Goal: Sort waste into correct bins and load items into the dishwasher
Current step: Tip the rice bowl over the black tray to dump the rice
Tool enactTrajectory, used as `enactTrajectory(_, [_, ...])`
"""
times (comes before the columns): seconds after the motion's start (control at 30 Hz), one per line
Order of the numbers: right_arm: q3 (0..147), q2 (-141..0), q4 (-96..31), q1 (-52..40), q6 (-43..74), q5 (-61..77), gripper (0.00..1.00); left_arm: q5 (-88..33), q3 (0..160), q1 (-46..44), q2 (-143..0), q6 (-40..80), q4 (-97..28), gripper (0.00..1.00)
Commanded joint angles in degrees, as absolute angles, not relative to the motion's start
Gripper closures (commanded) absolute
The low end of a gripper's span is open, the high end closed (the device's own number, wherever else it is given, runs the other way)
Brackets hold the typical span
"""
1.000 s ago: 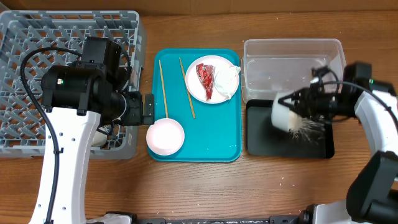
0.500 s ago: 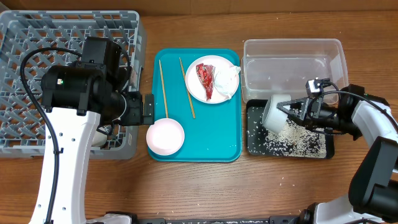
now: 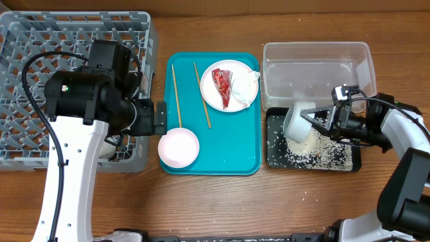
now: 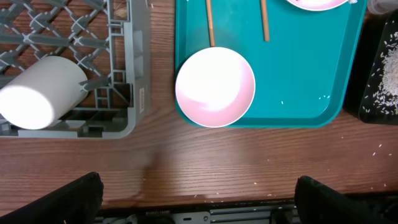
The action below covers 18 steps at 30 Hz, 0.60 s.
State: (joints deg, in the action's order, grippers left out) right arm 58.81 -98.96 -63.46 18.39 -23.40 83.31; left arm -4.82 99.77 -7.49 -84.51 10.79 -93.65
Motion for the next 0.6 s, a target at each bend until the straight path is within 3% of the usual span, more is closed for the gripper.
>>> enactTrajectory(0.0, [59.27, -98.37, -62.98, 18.87, -14.85, 82.28, 0.96, -4.27, 100.51, -7.53, -84.27, 11.81, -93.80, 0.00])
enactTrajectory(0.1, [59.33, -96.73, -68.05, 18.13, -27.05, 82.17, 0.96, -4.25, 100.51, -7.53, -84.27, 11.81, -93.80, 0.00])
enactTrajectory(0.17, [59.31, -96.88, -63.02, 18.06, -18.90, 74.63, 0.96, -4.27, 100.51, -7.53, -84.27, 11.81, -93.82, 0.00])
enactTrajectory(0.2, [59.31, -97.10, -63.40, 18.06, -11.79, 75.02, 0.96, -4.27, 100.51, -7.53, -84.27, 11.81, -93.80, 0.00])
enactTrajectory(0.23, [59.33, -96.97, -66.50, 18.06, -11.81, 78.91, 0.96, -4.27, 100.51, -7.53, -84.27, 11.81, -93.80, 0.00])
enactTrajectory(0.33, [59.72, -95.50, -69.78, 17.30, -27.49, 79.70, 0.96, -4.25, 100.51, -7.53, -84.27, 11.81, -93.80, 0.00])
enactTrajectory(0.43, [59.94, -95.64, -66.43, 17.30, -11.29, 73.76, 0.96, -4.25, 100.51, -7.53, -84.27, 11.81, -93.80, 0.00])
enactTrajectory(0.57, [64.64, -92.33, -79.37, 12.93, -24.34, 68.20, 0.96, -4.03, 100.51, -7.53, -84.29, 11.81, -93.54, 0.00])
